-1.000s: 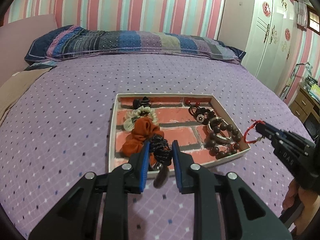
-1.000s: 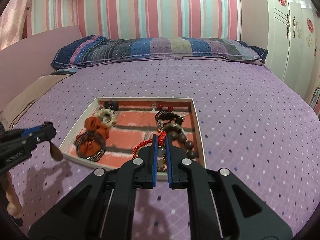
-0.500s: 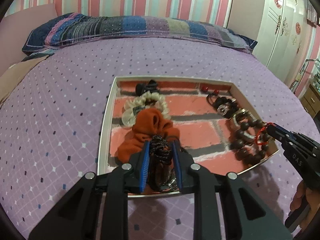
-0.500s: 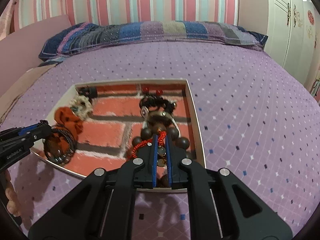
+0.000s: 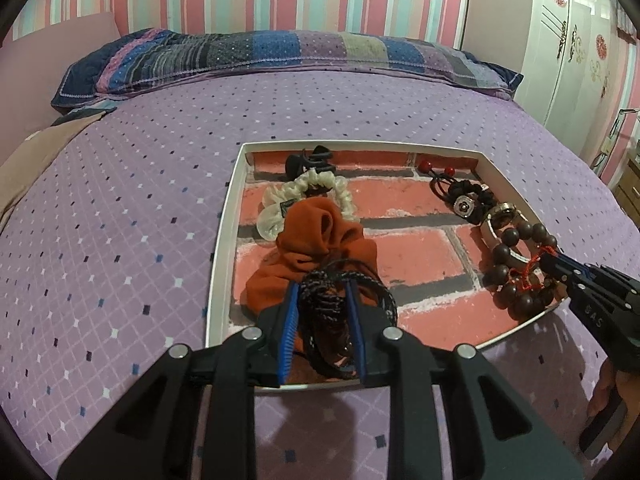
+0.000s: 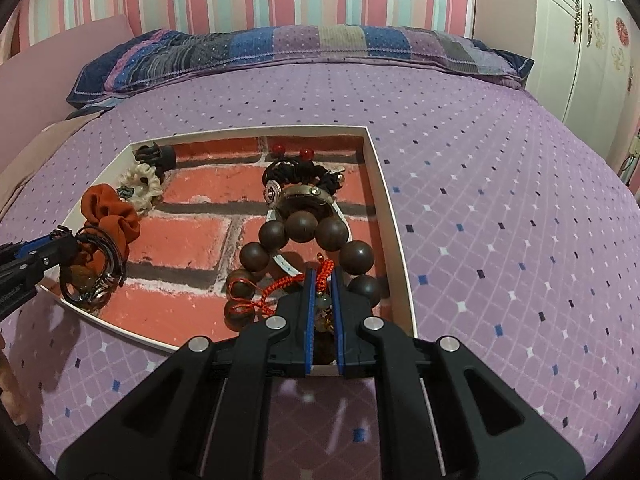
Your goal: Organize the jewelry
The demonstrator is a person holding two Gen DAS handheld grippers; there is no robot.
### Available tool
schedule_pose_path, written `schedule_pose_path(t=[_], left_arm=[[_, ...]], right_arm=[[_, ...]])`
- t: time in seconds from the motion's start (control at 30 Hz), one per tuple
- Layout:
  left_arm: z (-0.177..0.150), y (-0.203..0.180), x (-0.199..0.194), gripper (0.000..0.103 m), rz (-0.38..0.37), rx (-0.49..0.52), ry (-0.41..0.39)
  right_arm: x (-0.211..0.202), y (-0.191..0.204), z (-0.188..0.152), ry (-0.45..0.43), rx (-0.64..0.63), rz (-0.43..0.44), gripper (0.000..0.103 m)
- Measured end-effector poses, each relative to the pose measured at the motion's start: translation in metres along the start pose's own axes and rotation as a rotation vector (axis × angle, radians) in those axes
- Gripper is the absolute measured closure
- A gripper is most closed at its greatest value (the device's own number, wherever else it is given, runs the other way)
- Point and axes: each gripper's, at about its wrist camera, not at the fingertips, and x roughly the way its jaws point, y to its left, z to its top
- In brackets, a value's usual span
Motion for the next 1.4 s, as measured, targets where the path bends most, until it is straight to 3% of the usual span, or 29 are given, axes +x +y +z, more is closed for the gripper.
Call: schedule_pose_path(t=[0.07, 0.17, 0.27, 0.33, 0.43, 0.57, 0.63, 0.73, 0.87, 0.93, 1.07, 1.4], left_arm=[[-0.001, 0.0, -0.002, 0.076, -0.001, 0.0, 0.002], [-0.004, -0.002, -0.008, 0.056, 0.01, 0.002, -0.016], [-0.005, -0.003, -0.011, 0.056, -0.001, 0.001, -0.012], [-0.004, -0.002, -0.013, 0.056, -0.008, -0.01, -0.01], [-0.003, 0.0, -0.02, 0.055, -0.013, -0.017, -0.015], [-0.001, 0.0, -0.04, 0.04, -0.018, -0.023, -0.044], [0.0, 0.001, -0.052, 0.037, -0.022, -0.025, -0.065], [-0.002, 0.002, -0.075, 0.03, -0.027, -0.029, -0.094], [-0.01, 0.004, -0.106, 0.027, -0.016, -0.036, -0.117], [-0.018, 0.005, -0.121, 0.018, -0.001, -0.033, -0.131], [-0.034, 0.003, -0.149, 0.011, 0.043, -0.02, -0.165], [-0.083, 0.003, -0.202, 0.01, 0.116, -0.029, -0.18]], right_arm=[[0.002, 0.001, -0.001, 0.007, -0.003, 0.0, 0.094], [0.003, 0.003, -0.002, 0.019, -0.008, 0.004, 0.094], [0.003, 0.004, -0.002, 0.025, -0.011, 0.003, 0.091], [0.002, 0.003, -0.001, 0.032, -0.005, 0.01, 0.069], [-0.009, 0.004, 0.0, 0.009, -0.013, 0.01, 0.047], [-0.03, 0.003, 0.006, -0.031, -0.009, 0.018, 0.028], [-0.044, 0.002, 0.008, -0.056, -0.005, 0.015, 0.017], [-0.065, 0.002, 0.007, -0.08, -0.007, 0.02, 0.008], [-0.094, 0.006, 0.0, -0.109, -0.013, 0.017, 0.004], [-0.109, 0.008, -0.004, -0.12, -0.014, 0.014, 0.004], [-0.14, 0.013, -0.016, -0.141, -0.012, 0.02, 0.004], [-0.211, 0.031, -0.062, -0.164, -0.007, 0.026, 0.004]])
